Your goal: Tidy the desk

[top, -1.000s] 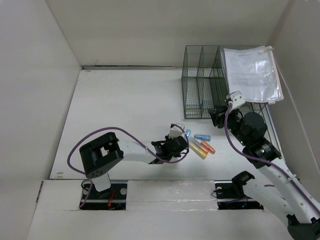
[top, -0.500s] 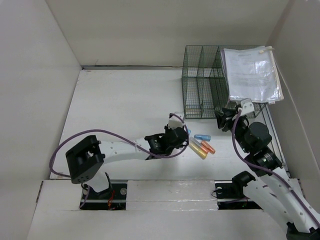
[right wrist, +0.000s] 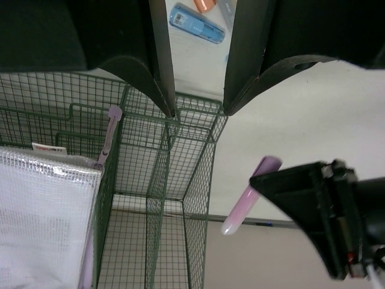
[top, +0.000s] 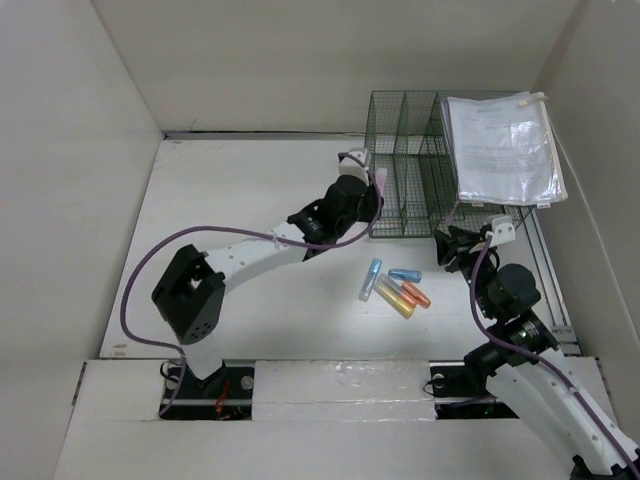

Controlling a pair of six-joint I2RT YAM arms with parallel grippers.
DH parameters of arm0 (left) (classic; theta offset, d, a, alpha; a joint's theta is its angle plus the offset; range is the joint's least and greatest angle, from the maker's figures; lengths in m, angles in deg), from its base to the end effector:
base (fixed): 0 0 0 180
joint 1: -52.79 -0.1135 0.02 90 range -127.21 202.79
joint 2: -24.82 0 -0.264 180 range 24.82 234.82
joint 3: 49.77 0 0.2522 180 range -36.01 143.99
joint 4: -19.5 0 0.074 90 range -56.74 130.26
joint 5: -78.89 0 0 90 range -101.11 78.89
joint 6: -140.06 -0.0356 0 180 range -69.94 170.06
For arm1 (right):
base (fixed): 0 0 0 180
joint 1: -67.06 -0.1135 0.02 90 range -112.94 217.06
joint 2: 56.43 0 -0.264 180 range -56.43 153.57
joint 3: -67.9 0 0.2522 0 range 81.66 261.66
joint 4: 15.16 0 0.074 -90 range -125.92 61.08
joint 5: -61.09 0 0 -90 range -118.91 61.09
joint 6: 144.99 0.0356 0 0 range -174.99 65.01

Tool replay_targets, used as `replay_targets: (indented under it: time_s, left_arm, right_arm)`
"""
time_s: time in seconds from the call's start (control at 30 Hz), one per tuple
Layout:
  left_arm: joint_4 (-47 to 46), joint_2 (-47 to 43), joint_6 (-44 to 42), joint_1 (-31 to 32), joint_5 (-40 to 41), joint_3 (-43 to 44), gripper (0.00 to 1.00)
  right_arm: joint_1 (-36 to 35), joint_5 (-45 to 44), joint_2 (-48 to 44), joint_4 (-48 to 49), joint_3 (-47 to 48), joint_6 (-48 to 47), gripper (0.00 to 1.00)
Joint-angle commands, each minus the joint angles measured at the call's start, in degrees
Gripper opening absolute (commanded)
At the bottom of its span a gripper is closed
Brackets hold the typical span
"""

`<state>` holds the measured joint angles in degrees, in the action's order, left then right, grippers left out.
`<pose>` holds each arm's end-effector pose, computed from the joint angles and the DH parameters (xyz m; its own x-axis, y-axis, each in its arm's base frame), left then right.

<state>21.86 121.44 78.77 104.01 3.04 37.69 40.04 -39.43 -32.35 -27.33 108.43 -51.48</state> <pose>0.2609 -0.3109 0.3139 -0.4008 -0.2449 -0.8828 0.4713 0.7712 -0.4279 0.1184 0.0531 0.3008 0.0489 0.0925 -0.9945 -0.2880 0.9547 0.0747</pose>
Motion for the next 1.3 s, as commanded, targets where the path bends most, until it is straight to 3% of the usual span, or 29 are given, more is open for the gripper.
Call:
replay_targets:
  time_s: [0.0,0.37,0.77,0.97,1.1,1.27]
  left_arm:
    - [-1.8,4.2,-2.5,-1.7,-5.2,8.5,0.07]
    - [6.3,22.6,-0.4,-2.4,2.8,33.8,0.08]
    - [3.8,24.6,1.8,-2.4,7.8,32.4,0.11]
    - [4.8,27.7,0.6,-2.4,8.5,35.8,0.23]
    - [4.3,28.2,0.8,-3.4,7.9,35.6,0.24]
    - [3.6,27.7,0.4,-3.4,7.4,34.9,0.40]
  right_arm:
    - [0.2,0.2,0.3,4.6,-0.1,1.2,0.43]
    - [0.2,1.3,-2.0,4.0,-0.4,1.5,0.43]
    - [0.2,1.0,-2.1,3.8,-0.4,1.6,0.43]
    - [0.2,0.6,-2.4,3.5,-0.4,1.4,0.43]
    - [0.2,0.5,-2.5,3.5,-0.4,1.3,0.43]
    - [0.2,0.6,-2.3,3.4,-0.3,1.3,0.43]
